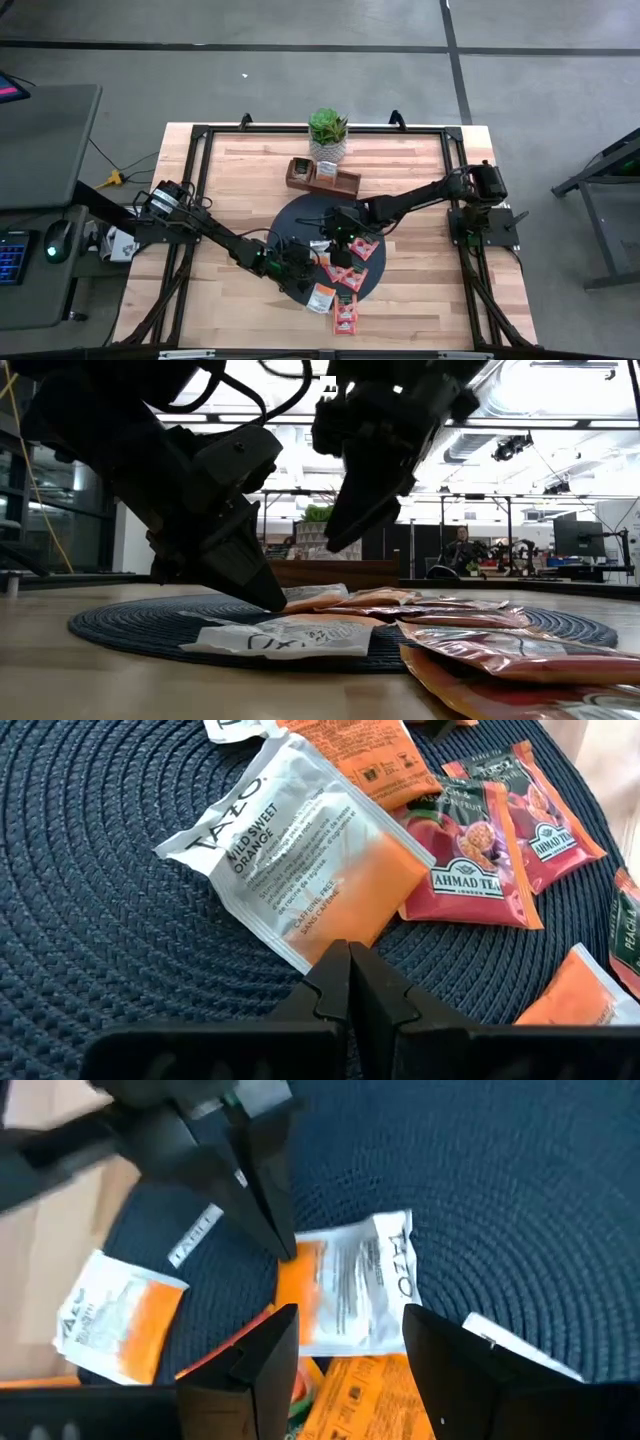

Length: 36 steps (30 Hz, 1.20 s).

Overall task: Pick & Place Tea
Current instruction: Put the white tea bag into the middle section of the wooden organizer

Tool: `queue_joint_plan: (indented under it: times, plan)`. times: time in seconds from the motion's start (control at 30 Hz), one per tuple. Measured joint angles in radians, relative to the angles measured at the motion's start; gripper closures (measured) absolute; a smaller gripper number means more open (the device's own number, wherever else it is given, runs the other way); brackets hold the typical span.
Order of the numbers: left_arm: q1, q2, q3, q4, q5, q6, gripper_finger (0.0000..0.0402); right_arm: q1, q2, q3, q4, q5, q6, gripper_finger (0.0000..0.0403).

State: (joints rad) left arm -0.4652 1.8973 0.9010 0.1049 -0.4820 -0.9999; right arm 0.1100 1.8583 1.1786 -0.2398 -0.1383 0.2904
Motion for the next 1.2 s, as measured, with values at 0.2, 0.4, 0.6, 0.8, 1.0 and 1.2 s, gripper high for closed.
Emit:
queue_joint_plan:
  times: [0.2,0.4,0.6,0.8,1.0,1.2]
  plan:
    - [0.0,0.001,-0.001,-0.034,-0.011,-0.001,0.0402,-0.025,0.043,0.0,0.001,-0.012,0.025,0.0226]
    - [0.0,0.002,-0.002,-0.047,-0.015,-0.001,0.0402,-0.053,0.057,0.0,0.014,-0.025,0.024,0.0226]
    - [0.0,0.002,-0.002,-0.047,-0.014,-0.001,0.0402,-0.065,0.068,0.0,0.028,-0.041,0.022,0.0226]
    - [0.0,0.003,-0.003,-0.046,-0.016,-0.001,0.0402,-0.061,0.084,0.0,0.028,-0.083,0.024,0.0226]
    - [0.0,0.003,-0.004,-0.045,-0.019,-0.001,0.0402,-0.057,0.085,0.0,0.037,-0.101,0.048,0.0226]
    - [0.0,0.003,-0.004,-0.045,-0.021,-0.003,0.0402,-0.057,0.085,0.0,0.038,-0.104,0.06,0.0246]
